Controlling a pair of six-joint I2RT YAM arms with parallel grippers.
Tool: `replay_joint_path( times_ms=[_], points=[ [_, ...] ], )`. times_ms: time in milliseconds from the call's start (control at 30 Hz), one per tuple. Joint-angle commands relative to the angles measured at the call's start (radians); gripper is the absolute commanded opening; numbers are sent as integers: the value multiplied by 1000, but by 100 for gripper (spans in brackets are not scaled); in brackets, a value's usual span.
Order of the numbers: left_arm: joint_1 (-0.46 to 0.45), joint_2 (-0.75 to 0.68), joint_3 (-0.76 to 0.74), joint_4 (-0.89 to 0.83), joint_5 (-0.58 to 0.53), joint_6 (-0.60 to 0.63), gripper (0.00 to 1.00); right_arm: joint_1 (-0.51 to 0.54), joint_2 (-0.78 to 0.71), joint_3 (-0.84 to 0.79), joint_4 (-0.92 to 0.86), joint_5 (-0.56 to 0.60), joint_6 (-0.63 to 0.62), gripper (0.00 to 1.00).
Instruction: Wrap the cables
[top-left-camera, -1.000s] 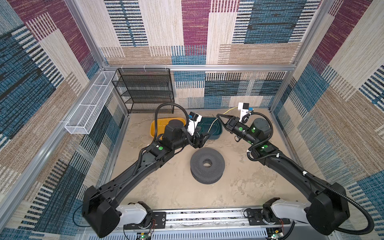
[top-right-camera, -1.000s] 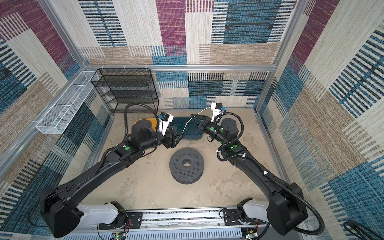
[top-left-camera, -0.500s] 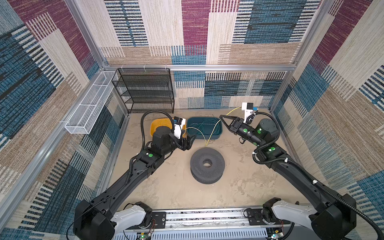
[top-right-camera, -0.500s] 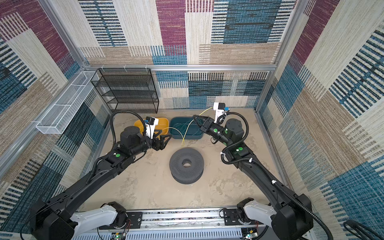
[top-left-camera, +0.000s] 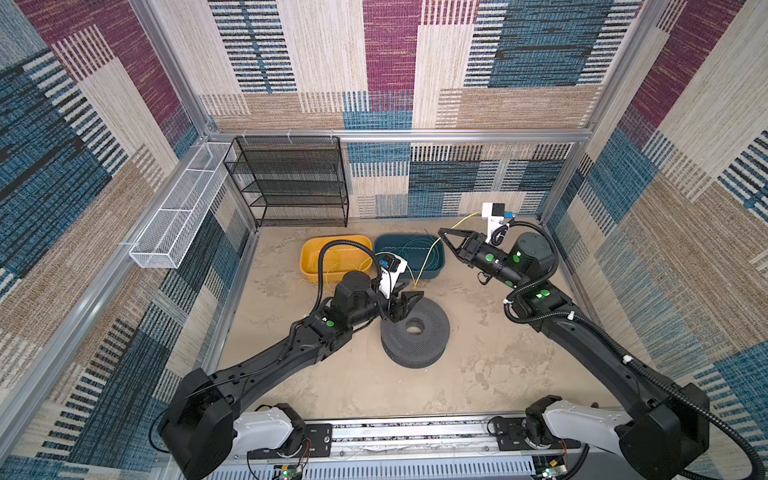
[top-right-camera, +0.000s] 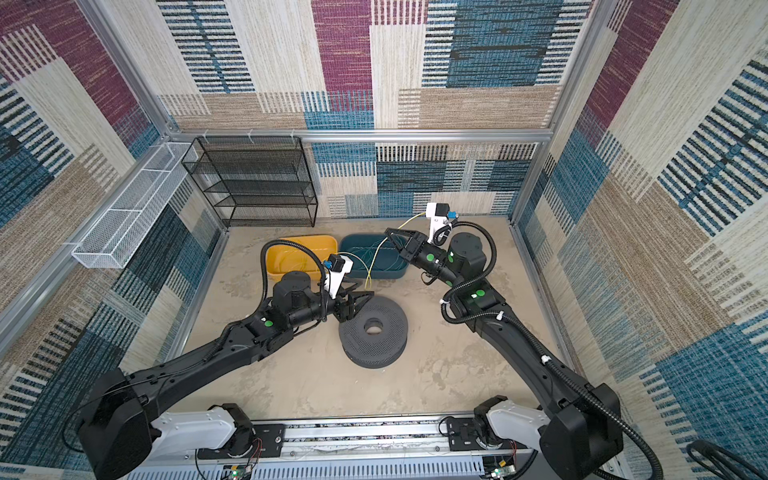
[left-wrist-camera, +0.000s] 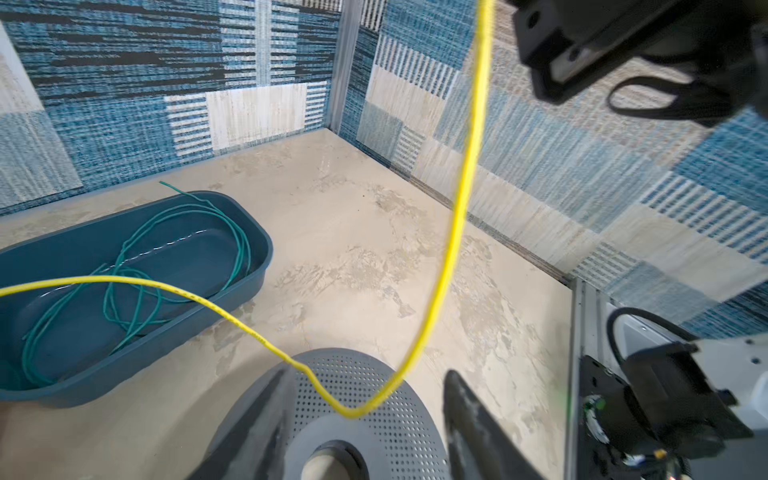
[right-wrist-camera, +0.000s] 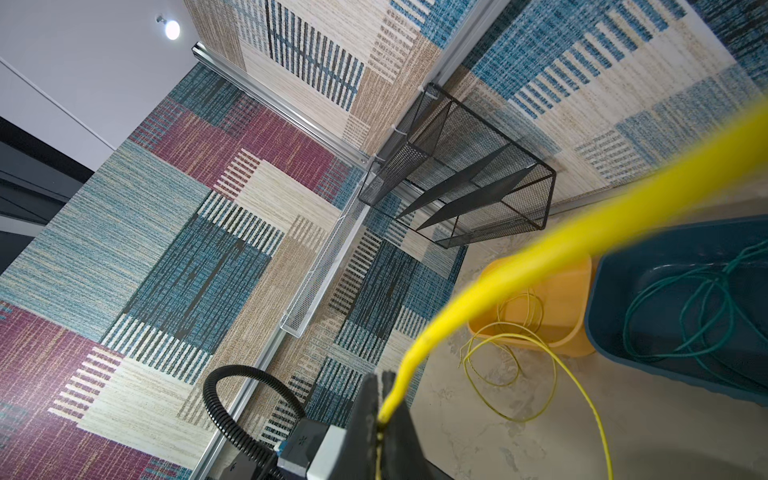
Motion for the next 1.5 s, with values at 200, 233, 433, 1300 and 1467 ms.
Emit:
replay_joint_path(
  times_ms=[200,233,433,1300,1467],
  points=[
    [-16,25,54,83,-44,17,0,-14,-7,40,-43,27,-43,14],
    [-16,23,62,79,-45,14,0,-14,-6,41,-42,27,-51,25],
    [-15,54,189,-81,-96,6,0,2,13,12,-50,-42,-116,65],
    [-9,-5,275,-286,-170,23,80,96,38,69,-193,61,-315,0],
    [154,-122,223,-368,-308,-110,96,96,16,89,-229,22,-321,0]
  ],
)
